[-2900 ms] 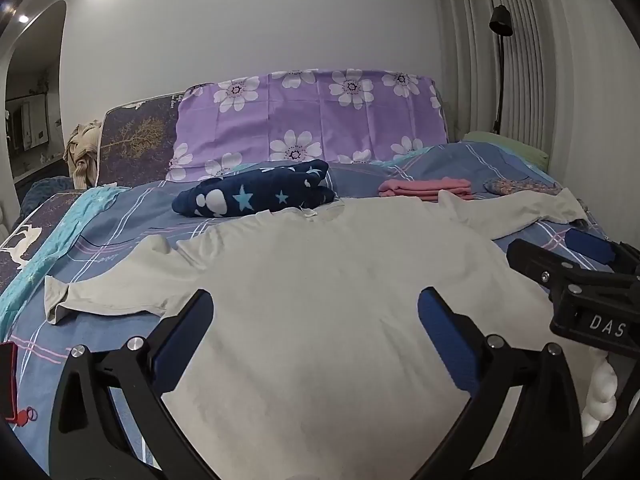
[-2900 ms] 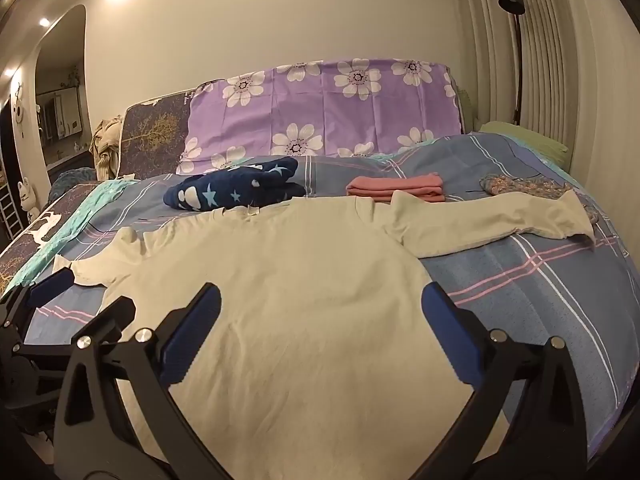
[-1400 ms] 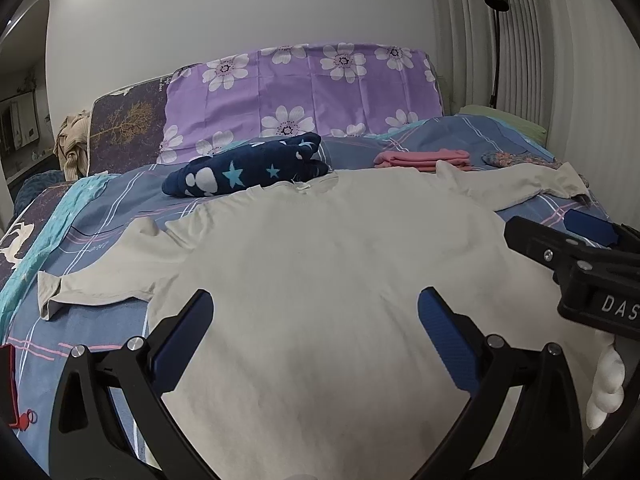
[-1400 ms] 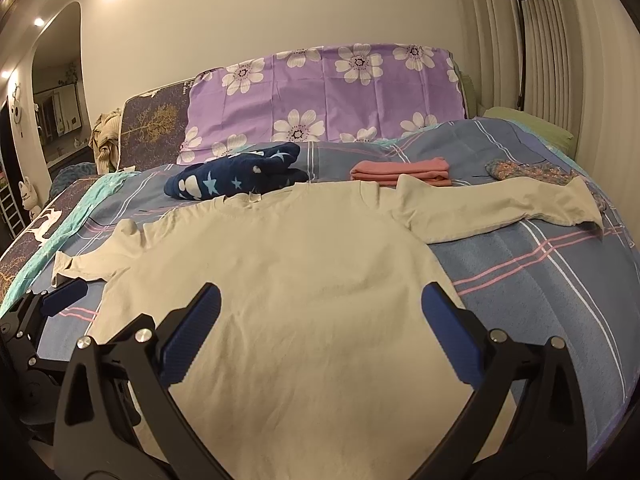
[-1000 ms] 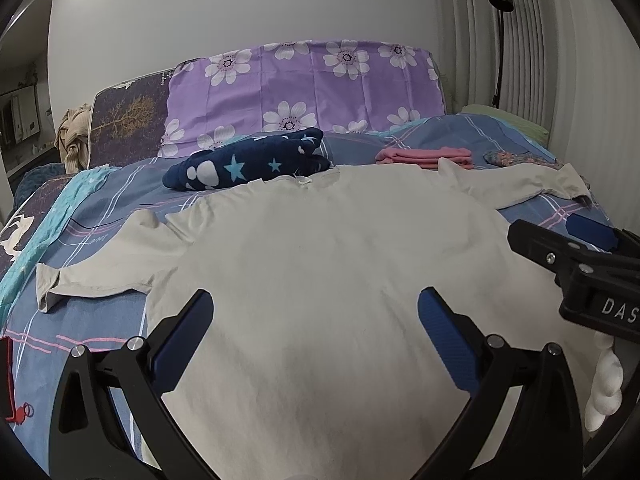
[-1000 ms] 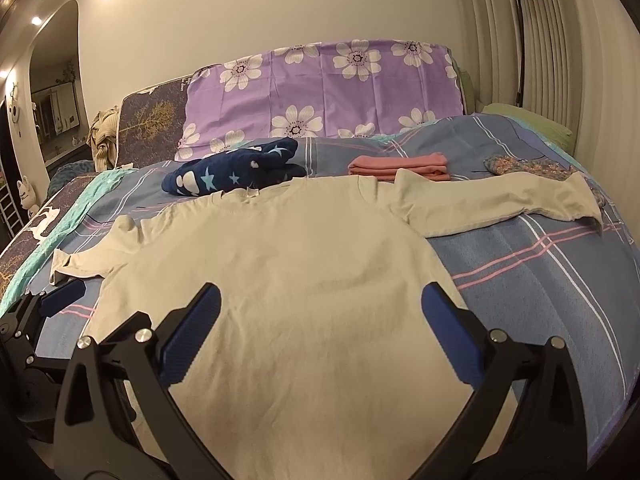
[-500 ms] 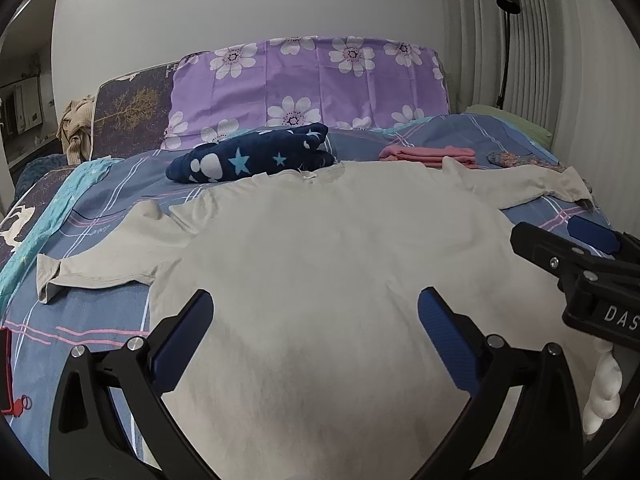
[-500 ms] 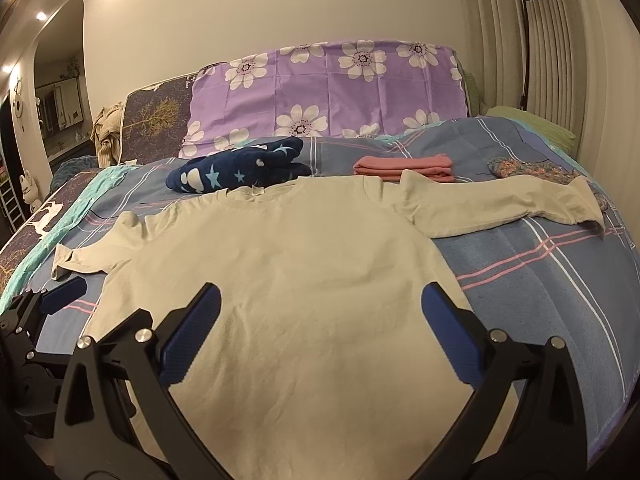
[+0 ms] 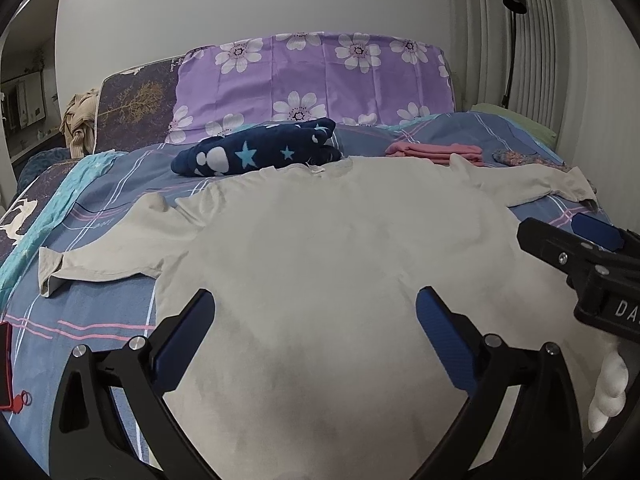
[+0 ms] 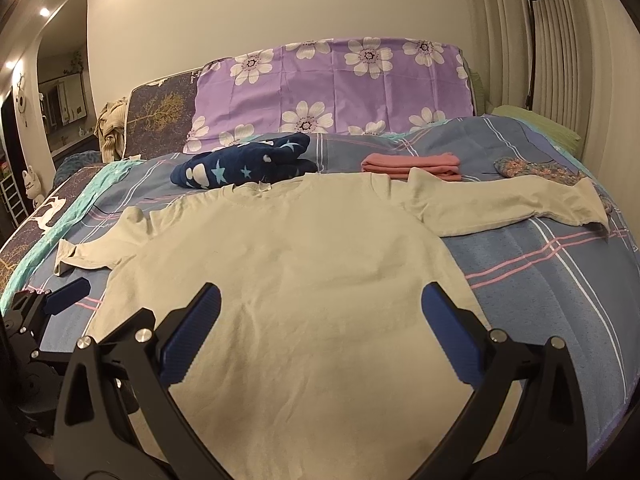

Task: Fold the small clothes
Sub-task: 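Grasp the beige shirt's sleeve cuff with the left gripper and lift it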

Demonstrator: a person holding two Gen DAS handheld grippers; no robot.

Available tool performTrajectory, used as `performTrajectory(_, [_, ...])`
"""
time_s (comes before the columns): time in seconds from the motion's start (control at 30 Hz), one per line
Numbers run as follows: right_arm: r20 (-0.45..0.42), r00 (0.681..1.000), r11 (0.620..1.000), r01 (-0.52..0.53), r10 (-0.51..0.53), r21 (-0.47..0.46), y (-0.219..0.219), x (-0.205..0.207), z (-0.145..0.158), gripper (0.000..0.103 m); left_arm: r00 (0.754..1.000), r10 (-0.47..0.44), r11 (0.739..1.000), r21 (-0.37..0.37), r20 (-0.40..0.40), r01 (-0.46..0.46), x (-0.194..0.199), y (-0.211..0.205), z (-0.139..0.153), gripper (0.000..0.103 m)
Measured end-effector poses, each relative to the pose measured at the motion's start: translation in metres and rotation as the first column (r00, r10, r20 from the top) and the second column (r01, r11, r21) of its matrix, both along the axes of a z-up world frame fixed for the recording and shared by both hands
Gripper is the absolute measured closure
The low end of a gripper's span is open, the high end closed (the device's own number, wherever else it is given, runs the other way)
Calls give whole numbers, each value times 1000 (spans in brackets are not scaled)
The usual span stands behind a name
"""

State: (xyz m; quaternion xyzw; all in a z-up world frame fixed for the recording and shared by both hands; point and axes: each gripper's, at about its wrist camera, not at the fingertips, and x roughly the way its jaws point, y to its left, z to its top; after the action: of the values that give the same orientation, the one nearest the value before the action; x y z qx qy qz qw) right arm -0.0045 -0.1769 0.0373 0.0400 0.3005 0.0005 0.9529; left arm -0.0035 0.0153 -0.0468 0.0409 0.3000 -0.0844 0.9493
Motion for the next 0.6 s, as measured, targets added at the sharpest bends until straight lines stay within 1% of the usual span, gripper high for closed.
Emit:
performTrajectory(0.03, [3, 1000, 1000, 2, -2, -4, 1, 0, 1, 2, 1000, -5, 1000, -7, -7, 5, 0, 2, 0, 7])
performTrajectory(0.1, [9, 1000, 1000, 3, -3, -12, 3, 2, 3, 2, 1000, -8, 1000, -17, -23, 8, 2, 6, -1, 15])
performTrajectory(0.23, [15, 1000, 1000, -9, 9, -26, 10, 6, 3, 2, 999, 3, 999, -33, -54, -5, 8, 20, -6, 25])
performTrajectory(0.3, [12, 1000, 1000, -18, 19, -23, 14, 9, 2, 2, 997, 13, 999, -45, -73, -17, 11, 30, -9, 33])
performTrajectory(0.33, [8, 1000, 999, -22, 22, -24, 15, 11, 2, 2, 996, 19, 998, -55, -85, -24, 14, 35, -10, 35])
performTrajectory(0.37, [1, 1000, 999, -27, 27, -25, 17, 14, 2, 2, 995, 24, 998, -64, -96, -30, 17, 41, -10, 40])
performTrajectory(0.4, [-5, 1000, 999, -31, 30, -28, 18, 16, 2, 2, 994, 31, 997, -73, -106, -39, 20, 48, -11, 49])
performTrajectory(0.5, [-6, 999, 998, -35, 35, -44, 21, 21, 3, 2, 988, 70, 991, -103, -137, -85, 32, 78, -11, 63])
performTrajectory(0.57, [-7, 999, 997, -34, 34, -67, 22, 27, 4, 3, 983, 110, 986, -106, -146, -126, 38, 100, -11, 68])
performTrajectory(0.6, [-10, 999, 997, -34, 34, -74, 22, 30, 4, 5, 980, 135, 984, -101, -145, -150, 42, 113, -11, 68])
